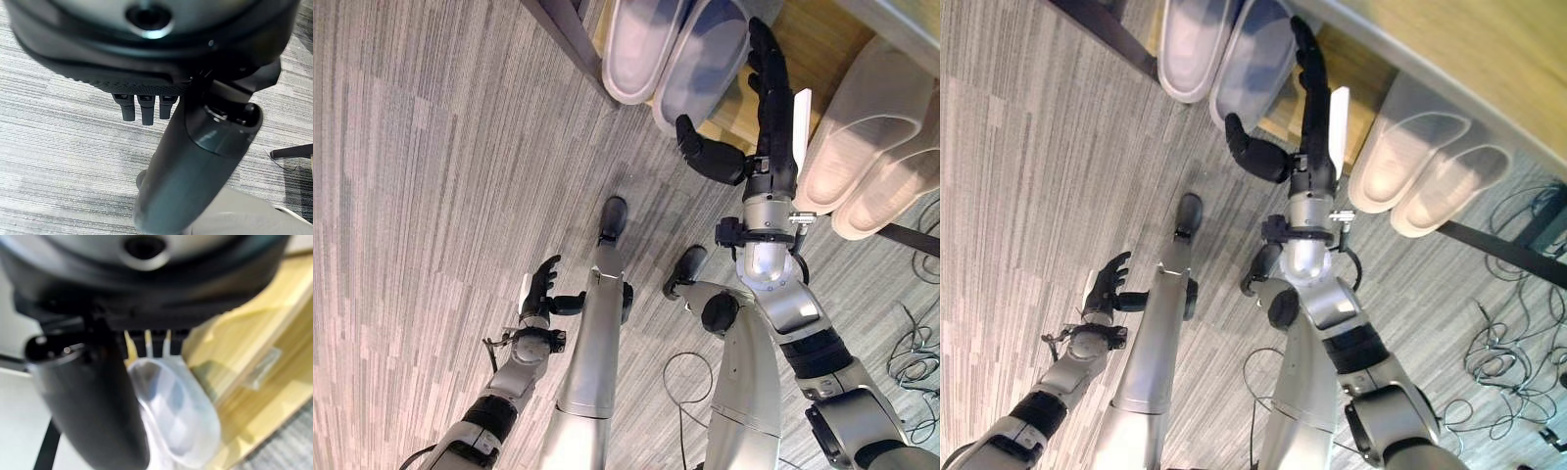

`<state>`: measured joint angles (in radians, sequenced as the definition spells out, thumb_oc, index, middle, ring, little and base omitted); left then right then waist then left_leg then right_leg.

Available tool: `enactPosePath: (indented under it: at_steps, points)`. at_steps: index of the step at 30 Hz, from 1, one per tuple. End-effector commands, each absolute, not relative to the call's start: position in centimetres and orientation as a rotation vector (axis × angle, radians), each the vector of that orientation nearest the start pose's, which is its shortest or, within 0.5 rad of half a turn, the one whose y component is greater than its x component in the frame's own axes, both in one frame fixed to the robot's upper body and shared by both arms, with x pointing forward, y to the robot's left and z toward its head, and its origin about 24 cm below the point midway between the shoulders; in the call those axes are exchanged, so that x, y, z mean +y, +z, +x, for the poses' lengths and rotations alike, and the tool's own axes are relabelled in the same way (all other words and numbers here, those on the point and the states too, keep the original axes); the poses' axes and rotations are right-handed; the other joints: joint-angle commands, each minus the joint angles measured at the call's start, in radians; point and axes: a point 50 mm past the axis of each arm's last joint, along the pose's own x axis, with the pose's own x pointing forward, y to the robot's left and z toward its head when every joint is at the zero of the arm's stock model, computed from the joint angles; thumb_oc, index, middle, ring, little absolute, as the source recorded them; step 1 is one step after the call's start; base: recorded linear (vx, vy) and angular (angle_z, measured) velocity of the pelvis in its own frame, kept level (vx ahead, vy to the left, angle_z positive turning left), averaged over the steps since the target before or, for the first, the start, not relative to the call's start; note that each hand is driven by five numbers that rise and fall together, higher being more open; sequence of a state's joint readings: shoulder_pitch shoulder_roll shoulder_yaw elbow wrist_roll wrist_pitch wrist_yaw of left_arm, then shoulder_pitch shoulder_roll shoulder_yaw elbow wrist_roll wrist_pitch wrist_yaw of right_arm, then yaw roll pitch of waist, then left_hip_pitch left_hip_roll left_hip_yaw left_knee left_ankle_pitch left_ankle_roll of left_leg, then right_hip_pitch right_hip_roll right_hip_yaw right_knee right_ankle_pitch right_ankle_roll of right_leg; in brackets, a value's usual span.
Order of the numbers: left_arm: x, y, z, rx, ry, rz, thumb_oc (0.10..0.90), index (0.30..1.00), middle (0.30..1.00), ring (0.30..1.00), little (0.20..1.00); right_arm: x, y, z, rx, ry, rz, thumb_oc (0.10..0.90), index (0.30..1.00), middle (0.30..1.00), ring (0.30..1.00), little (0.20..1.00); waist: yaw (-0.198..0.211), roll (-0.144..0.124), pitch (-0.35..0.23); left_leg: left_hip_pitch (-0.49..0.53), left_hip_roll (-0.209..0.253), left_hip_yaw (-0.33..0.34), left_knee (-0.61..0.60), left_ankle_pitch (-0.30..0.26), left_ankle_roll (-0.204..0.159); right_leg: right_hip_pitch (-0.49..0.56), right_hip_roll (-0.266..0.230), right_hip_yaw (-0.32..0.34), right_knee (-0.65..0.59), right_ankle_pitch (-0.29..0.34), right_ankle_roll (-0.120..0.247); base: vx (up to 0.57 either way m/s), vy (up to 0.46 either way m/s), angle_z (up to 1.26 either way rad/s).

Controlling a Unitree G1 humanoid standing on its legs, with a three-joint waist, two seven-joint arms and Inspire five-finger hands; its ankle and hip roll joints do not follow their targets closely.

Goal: Arrange the slippers neatly on the shoe rack.

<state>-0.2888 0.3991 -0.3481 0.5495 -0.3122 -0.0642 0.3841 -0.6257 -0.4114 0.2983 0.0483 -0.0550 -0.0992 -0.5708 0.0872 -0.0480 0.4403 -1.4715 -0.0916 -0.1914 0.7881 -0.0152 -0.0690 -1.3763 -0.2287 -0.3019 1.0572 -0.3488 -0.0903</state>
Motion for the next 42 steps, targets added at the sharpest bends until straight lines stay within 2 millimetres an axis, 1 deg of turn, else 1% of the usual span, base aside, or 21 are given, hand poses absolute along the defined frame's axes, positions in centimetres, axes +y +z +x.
enactPosePath:
  at_steps: [1,9,10,11,13,14,16,20,22,23,24,25,26,28,31,32,34,35,36,37,42]
  points:
    - [17.8,0.5,28.8,0.121,0.137,0.180,0.800,0.900,0.900,0.900,0.900,-11.7,22.3,29.5,-0.906,-0.174,-0.288,0.800,0.900,0.900,0.900,0.900,-0.018,-0.023,-0.167,-0.032,-0.013,0.046,-0.020,-0.048,0.035,-0.025,0.062,0.103,-0.118,0.094,0.106,0.00,0.000,0.00]
    - [17.9,-0.7,27.9,0.163,0.125,0.183,0.800,0.900,0.900,0.900,0.900,-13.1,20.3,28.4,-0.872,-0.173,-0.382,0.800,0.900,0.900,0.900,0.900,-0.033,-0.027,-0.199,0.081,0.014,0.045,-0.151,-0.008,0.028,0.064,0.080,0.089,-0.215,0.127,0.124,-0.02,0.004,0.00]
    - [18.0,-1.4,27.3,0.189,0.104,0.191,0.800,0.900,0.900,0.900,0.900,-13.6,18.5,28.3,-0.809,-0.131,-0.444,0.800,0.900,0.900,0.900,0.900,-0.036,-0.029,-0.209,0.166,0.031,0.049,-0.233,0.010,0.023,0.140,0.088,0.084,-0.291,0.151,0.135,-0.09,0.013,-0.01]
    - [18.0,-1.5,27.3,0.190,0.104,0.191,0.800,0.900,0.900,0.900,0.900,-13.6,18.4,28.2,-0.808,-0.130,-0.444,0.800,0.900,0.900,0.900,0.900,-0.036,-0.029,-0.206,0.172,0.031,0.048,-0.238,0.012,0.023,0.146,0.089,0.083,-0.296,0.153,0.135,-0.08,-0.003,-0.05]
    - [18.1,-2.1,26.6,0.212,0.080,0.200,0.800,0.900,0.900,0.900,0.900,-14.1,16.6,28.1,-0.733,-0.090,-0.493,0.800,0.900,0.900,0.900,0.900,-0.036,-0.028,-0.211,0.246,0.041,0.052,-0.297,0.028,0.018,0.214,0.093,0.083,-0.360,0.171,0.137,-0.06,-0.018,-0.16]
    - [18.3,-2.9,25.7,0.247,0.054,0.213,0.800,0.900,0.900,0.900,0.900,-15.0,14.4,27.9,-0.634,-0.052,-0.555,0.800,0.900,0.900,0.900,0.900,-0.035,-0.032,-0.216,0.341,0.053,0.055,-0.370,0.044,0.010,0.299,0.094,0.084,-0.443,0.195,0.143,-0.06,-0.029,-0.12]
    - [18.7,-3.6,24.9,0.276,0.031,0.230,0.800,0.900,0.900,0.900,0.900,-15.9,12.6,27.7,-0.555,-0.019,-0.620,0.800,0.900,0.900,0.900,0.900,-0.033,-0.035,-0.222,0.425,0.058,0.059,-0.426,0.053,0.006,0.370,0.096,0.080,-0.506,0.207,0.146,-0.03,-0.034,-0.01]
    - [19.6,-5.1,23.4,0.348,-0.003,0.270,0.800,0.900,0.900,0.900,0.900,-18.1,7.2,26.8,-0.302,0.053,-0.747,0.800,0.900,0.900,0.900,0.900,-0.028,-0.040,-0.229,0.615,0.065,0.062,-0.528,0.072,-0.005,0.553,0.109,0.065,-0.629,0.228,0.149,0.02,-0.050,-0.06]
    - [19.9,-5.8,22.6,0.386,-0.029,0.297,0.800,0.900,0.900,0.900,0.900,-19.3,4.5,25.9,-0.172,0.081,-0.818,0.800,0.900,0.900,0.900,0.900,-0.025,-0.039,-0.230,0.717,0.068,0.067,-0.575,0.080,-0.011,0.657,0.116,0.058,-0.690,0.236,0.151,0.05,-0.044,-0.03]
    - [19.9,-5.8,22.6,0.387,-0.029,0.297,0.800,0.900,0.900,0.900,0.900,-19.3,4.5,25.9,-0.172,0.081,-0.818,0.800,0.900,0.900,0.900,0.900,-0.025,-0.039,-0.226,0.724,0.069,0.067,-0.579,0.081,-0.011,0.665,0.117,0.057,-0.694,0.237,0.151,0.00,-0.013,0.03]
    - [20.1,-6.4,22.0,0.415,-0.049,0.324,0.800,0.900,0.900,0.900,0.900,-20.2,2.0,25.0,-0.054,0.105,-0.852,0.800,0.900,0.900,0.900,0.900,-0.023,-0.035,-0.230,0.795,0.068,0.071,-0.618,0.118,-0.010,0.744,0.123,0.042,-0.748,0.274,0.147,-0.03,-0.003,0.06]
    - [20.1,-6.4,22.0,0.415,-0.049,0.324,0.800,0.900,0.900,0.900,0.900,-20.2,2.0,25.0,-0.054,0.105,-0.852,0.800,0.900,0.900,0.900,0.900,-0.023,-0.034,-0.224,0.804,0.069,0.071,-0.621,0.119,-0.010,0.753,0.124,0.041,-0.752,0.276,0.147,0.06,-0.053,0.07]
    - [20.1,-6.7,21.7,0.435,-0.074,0.346,0.800,0.900,0.900,0.900,0.900,-21.0,-0.4,24.0,0.061,0.124,-0.887,0.800,0.900,0.900,0.900,0.900,-0.024,-0.033,-0.234,0.885,0.071,0.075,-0.659,0.124,-0.013,0.840,0.132,0.039,-0.794,0.280,0.152,0.12,-0.072,0.07]
    - [20.1,-6.9,21.6,0.442,-0.095,0.363,0.800,0.900,0.900,0.900,0.900,-21.8,-2.8,23.0,0.180,0.131,-0.906,0.800,0.900,0.900,0.900,0.900,-0.026,-0.027,-0.244,0.971,0.074,0.079,-0.701,0.126,-0.016,0.928,0.140,0.039,-0.839,0.285,0.158,0.14,-0.070,0.07]
    - [19.8,-7.0,21.5,0.444,-0.130,0.386,0.800,0.900,0.900,0.900,0.900,-22.5,-4.3,22.0,0.265,0.134,-0.924,0.800,0.900,0.900,0.900,0.900,-0.030,-0.018,-0.257,1.051,0.077,0.084,-0.751,0.137,-0.018,1.006,0.150,0.040,-0.885,0.299,0.165,0.15,-0.067,0.05]
    - [19.5,-6.9,21.4,0.435,-0.163,0.398,0.800,0.900,0.900,0.900,0.900,-23.0,-5.8,21.0,0.347,0.149,-0.943,0.800,0.900,0.900,0.900,0.900,-0.033,-0.010,-0.274,1.117,0.080,0.092,-0.784,0.135,-0.019,1.070,0.157,0.046,-0.919,0.300,0.170,0.14,-0.050,-0.05]
    - [19.4,-6.8,21.4,0.428,-0.176,0.405,0.800,0.900,0.900,0.900,0.900,-23.3,-6.3,20.6,0.379,0.147,-0.952,0.800,0.900,0.900,0.900,0.900,-0.034,-0.005,-0.282,1.149,0.085,0.093,-0.811,0.142,-0.018,1.102,0.164,0.055,-0.946,0.312,0.175,0.13,-0.047,-0.13]
    - [19.0,-6.8,21.4,0.422,-0.207,0.423,0.800,0.900,0.900,0.900,0.900,-23.8,-7.9,19.6,0.474,0.153,-0.959,0.800,0.900,0.900,0.900,0.900,-0.040,0.001,-0.306,1.201,0.087,0.106,-0.842,0.139,-0.016,1.149,0.169,0.072,-0.988,0.323,0.184,0.08,-0.030,-0.11]
    - [19.0,-6.8,21.4,0.422,-0.206,0.423,0.800,0.900,0.900,0.900,0.900,-23.8,-7.9,19.6,0.473,0.153,-0.959,0.800,0.900,0.900,0.900,0.900,-0.038,0.001,-0.301,1.209,0.088,0.108,-0.847,0.140,-0.016,1.156,0.171,0.074,-0.994,0.326,0.184,0.22,-0.083,-0.10]
    - [18.5,-6.5,21.6,0.404,-0.242,0.418,0.800,0.900,0.900,0.900,0.900,-24.4,-9.6,18.2,0.590,0.144,-0.954,0.800,0.900,0.900,0.900,0.900,-0.045,0.009,-0.338,1.273,0.088,0.121,-0.869,0.129,-0.013,1.218,0.175,0.095,-1.041,0.341,0.193,0.17,-0.076,-0.22]
    - [18.0,-5.6,21.7,0.359,-0.269,0.376,0.800,0.900,0.900,0.900,0.900,-24.9,-11.3,16.2,0.715,0.125,-0.927,0.800,0.900,0.900,0.900,0.900,-0.051,0.020,-0.366,1.338,0.082,0.137,-0.875,0.107,-0.011,1.298,0.182,0.121,-1.109,0.360,0.199,0.11,-0.054,-0.16]
